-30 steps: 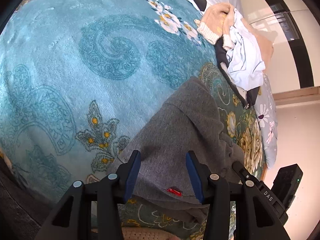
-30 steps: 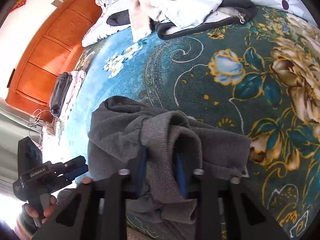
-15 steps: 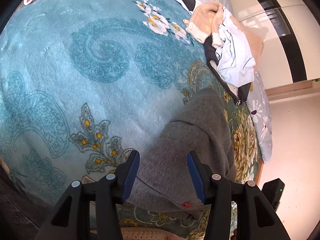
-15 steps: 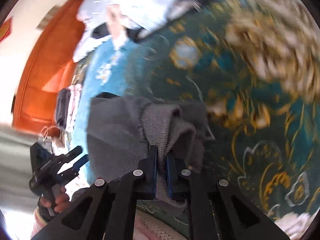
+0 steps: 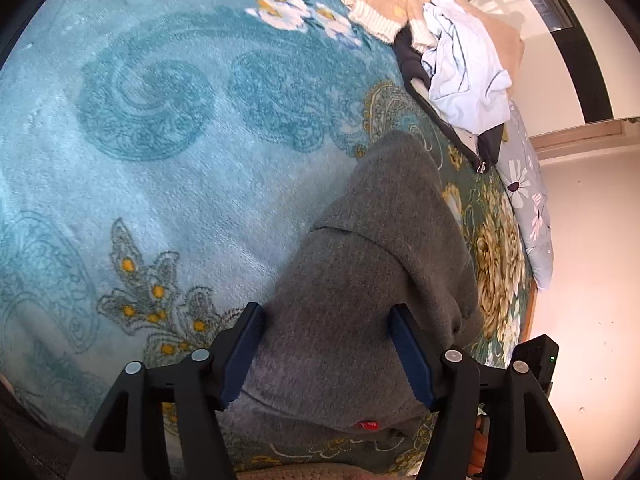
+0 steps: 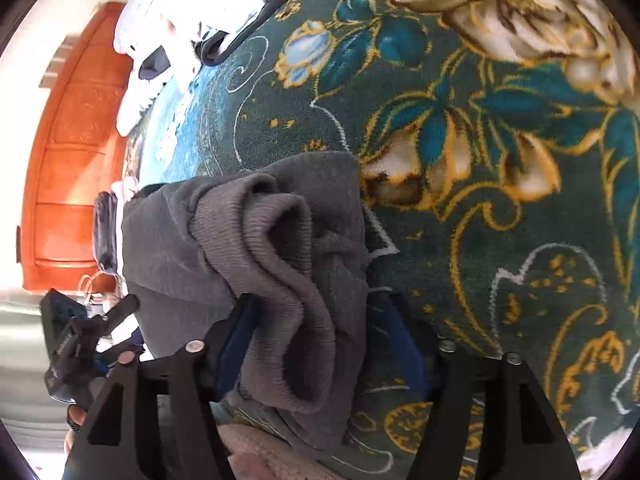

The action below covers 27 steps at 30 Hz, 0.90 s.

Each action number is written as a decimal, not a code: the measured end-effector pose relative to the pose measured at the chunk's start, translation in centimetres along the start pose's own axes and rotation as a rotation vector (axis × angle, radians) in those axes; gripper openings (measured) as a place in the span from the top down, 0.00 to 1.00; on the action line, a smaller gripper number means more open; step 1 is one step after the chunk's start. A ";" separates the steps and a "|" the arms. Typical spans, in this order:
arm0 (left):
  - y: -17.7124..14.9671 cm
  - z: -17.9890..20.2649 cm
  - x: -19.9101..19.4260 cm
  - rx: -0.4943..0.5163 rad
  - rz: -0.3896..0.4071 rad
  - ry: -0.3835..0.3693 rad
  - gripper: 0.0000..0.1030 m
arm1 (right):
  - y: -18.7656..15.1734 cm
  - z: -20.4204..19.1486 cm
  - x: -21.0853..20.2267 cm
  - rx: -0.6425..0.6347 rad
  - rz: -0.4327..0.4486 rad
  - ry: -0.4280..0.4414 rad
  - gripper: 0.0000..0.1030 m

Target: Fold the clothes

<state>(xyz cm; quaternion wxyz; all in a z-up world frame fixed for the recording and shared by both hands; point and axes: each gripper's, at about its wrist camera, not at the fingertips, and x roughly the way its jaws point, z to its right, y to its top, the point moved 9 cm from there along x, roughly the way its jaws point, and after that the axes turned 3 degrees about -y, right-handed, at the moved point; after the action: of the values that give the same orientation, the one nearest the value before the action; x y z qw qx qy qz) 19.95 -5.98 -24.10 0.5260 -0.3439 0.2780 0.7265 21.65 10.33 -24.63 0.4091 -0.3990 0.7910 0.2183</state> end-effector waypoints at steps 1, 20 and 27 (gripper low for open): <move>0.1 -0.2 0.4 -0.009 -0.009 -0.004 0.32 | 0.0 0.0 0.0 0.004 -0.002 0.006 0.33; 0.9 0.0 -0.3 -0.039 0.009 -0.148 0.70 | 3.2 -6.1 -0.6 -0.065 -0.062 -0.153 0.72; 5.4 -1.6 -7.0 -0.050 0.203 -0.189 0.71 | 6.2 -14.5 -0.5 -0.249 -0.043 -0.168 0.74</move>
<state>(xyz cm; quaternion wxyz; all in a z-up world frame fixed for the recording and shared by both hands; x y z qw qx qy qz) 16.57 -12.81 -19.35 0.4649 -0.2572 0.2423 0.8118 9.98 4.48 -15.84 0.4257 -0.4439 0.7122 0.3383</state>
